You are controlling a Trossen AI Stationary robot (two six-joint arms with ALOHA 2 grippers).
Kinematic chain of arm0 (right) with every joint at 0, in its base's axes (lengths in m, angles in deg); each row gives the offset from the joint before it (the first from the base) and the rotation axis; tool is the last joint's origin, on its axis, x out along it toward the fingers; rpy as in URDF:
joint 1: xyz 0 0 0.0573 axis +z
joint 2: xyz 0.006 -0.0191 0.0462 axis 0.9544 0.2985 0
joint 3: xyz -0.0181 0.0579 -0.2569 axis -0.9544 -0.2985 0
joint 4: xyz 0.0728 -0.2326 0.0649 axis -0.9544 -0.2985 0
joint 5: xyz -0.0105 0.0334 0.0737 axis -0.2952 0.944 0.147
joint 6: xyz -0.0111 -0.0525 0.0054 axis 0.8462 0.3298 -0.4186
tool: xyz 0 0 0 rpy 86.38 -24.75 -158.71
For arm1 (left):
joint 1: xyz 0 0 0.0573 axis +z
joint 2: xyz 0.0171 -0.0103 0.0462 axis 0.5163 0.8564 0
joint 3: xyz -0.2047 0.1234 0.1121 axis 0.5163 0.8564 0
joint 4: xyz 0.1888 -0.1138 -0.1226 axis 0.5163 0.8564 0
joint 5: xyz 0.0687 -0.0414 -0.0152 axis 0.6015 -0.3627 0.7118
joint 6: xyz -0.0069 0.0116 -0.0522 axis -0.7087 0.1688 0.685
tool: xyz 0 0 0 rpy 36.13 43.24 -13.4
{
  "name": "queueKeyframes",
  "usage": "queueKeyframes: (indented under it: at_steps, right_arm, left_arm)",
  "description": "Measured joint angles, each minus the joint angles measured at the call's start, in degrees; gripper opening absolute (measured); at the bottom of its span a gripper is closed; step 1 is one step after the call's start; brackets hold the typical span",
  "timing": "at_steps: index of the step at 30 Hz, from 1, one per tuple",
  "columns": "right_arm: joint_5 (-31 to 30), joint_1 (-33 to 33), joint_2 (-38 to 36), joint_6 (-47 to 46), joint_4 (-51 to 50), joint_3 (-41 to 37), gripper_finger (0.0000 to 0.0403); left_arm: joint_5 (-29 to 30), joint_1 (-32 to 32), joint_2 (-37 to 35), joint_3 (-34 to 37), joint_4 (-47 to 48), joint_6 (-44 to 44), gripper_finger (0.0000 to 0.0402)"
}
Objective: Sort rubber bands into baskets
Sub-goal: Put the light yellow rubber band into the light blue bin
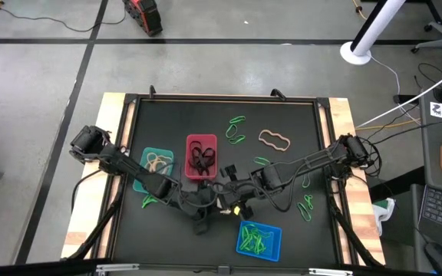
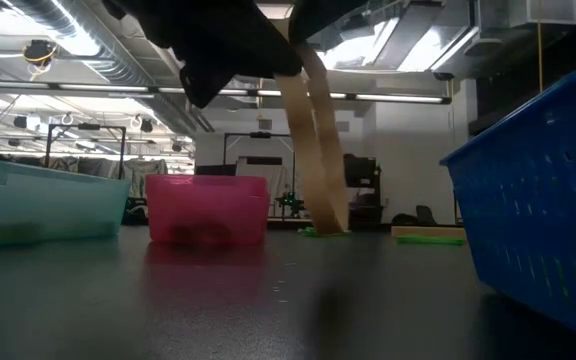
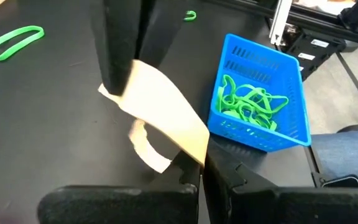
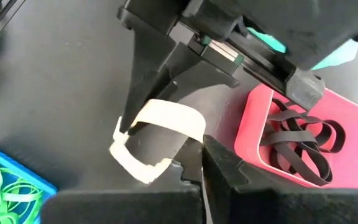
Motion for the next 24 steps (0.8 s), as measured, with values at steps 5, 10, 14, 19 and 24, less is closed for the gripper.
queueKeyframes:
  at_steps: [5, 10, 14, 19, 24]
  right_arm:
    - [0.1, 0.0, 0.0, 0.0, 0.0, 0.0, 0.0005]
    - [0.1, 0.0, 0.0, -2.1, -0.1, 0.0, 0.0032]
    - [-1.8, 0.0, 0.0, -4.5, -1.0, 0.0, 0.0097]
    - [-6.7, 0.0, 0.0, -4.4, -2.8, 0.0, 0.0174]
    - [-7.0, 0.0, -0.4, -4.6, -6.6, 0.0, 0.0213]
  left_arm:
    - [0.0, -0.8, 0.0, 0.0, 0.0, 0.0, 0.0]
    - [-0.1, -1.0, -0.6, 0.0, 0.6, 0.0, 0.0]
    - [-0.2, -1.0, -4.1, 0.0, 3.4, -0.2, 0.0]
    - [-0.2, -1.2, -10.2, 0.0, 13.2, 1.9, 0.0]
    - [-0.1, -1.3, -17.8, 0.0, 24.4, 5.1, 0.0]
